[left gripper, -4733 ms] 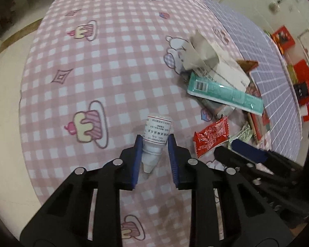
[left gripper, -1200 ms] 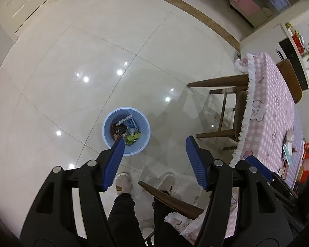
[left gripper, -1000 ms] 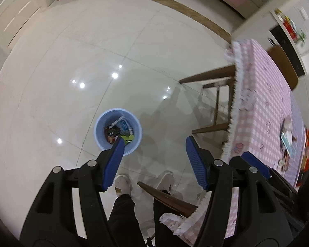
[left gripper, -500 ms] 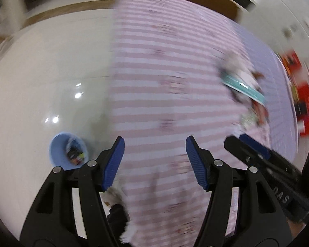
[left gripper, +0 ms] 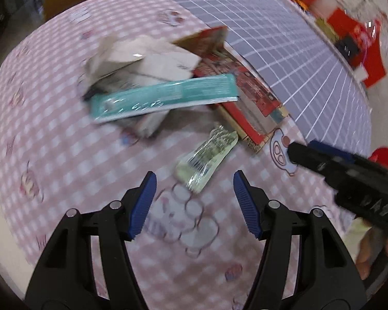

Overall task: Collect trash
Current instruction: 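Grasp the clear wrapper with the left tool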

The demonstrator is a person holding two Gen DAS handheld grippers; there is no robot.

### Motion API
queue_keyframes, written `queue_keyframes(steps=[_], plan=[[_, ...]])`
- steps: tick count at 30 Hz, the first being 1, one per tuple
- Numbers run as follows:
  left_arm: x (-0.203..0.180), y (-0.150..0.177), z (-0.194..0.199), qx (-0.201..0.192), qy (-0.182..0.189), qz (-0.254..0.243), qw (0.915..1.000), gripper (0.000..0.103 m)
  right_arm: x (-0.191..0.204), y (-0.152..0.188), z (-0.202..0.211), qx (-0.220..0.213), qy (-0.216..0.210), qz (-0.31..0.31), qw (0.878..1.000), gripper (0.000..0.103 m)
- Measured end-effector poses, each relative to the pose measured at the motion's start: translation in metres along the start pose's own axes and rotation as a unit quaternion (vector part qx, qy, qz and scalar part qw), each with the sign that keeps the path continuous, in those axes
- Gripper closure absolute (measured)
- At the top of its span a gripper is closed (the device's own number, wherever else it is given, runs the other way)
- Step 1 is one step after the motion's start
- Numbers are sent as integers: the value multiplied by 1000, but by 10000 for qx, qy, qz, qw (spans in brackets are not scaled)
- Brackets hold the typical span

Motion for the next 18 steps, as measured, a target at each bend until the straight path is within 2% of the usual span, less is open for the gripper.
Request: queue_keyframes(steps=[6, 9, 12, 15, 18], plan=[[-12, -14, -25, 159, -467, -423, 9979, 42, -22, -14, -10, 56, -168, -237, 9996, 52], [-14, -17, -32, 210, -522, -496, 9972, 55, -25, -17, -14, 94, -277, -360, 9989, 52], [-18, -23, -35, 157, -618, -595, 9962, 61, -27, -24, -19, 93, -326, -399, 9986, 52], [-19, -28, -35, 118, -691, -654, 9954, 80, -25, -28, -18, 54, -318, -332, 9989, 52], [-13, -35, -29, 80, -235, -188, 9995, 91, -19, -31, -16, 30, -313, -152, 9994, 52]])
Point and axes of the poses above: each gripper's, at about its wrist camera, not at the fingertips, and z roughly against the way its jaws point, x to its left, y to its underside, the point moved 5 cm from there along -z, roughly the way its jaws point, and after that the axes turned 7 degrees about x, right-handed, at the moved point
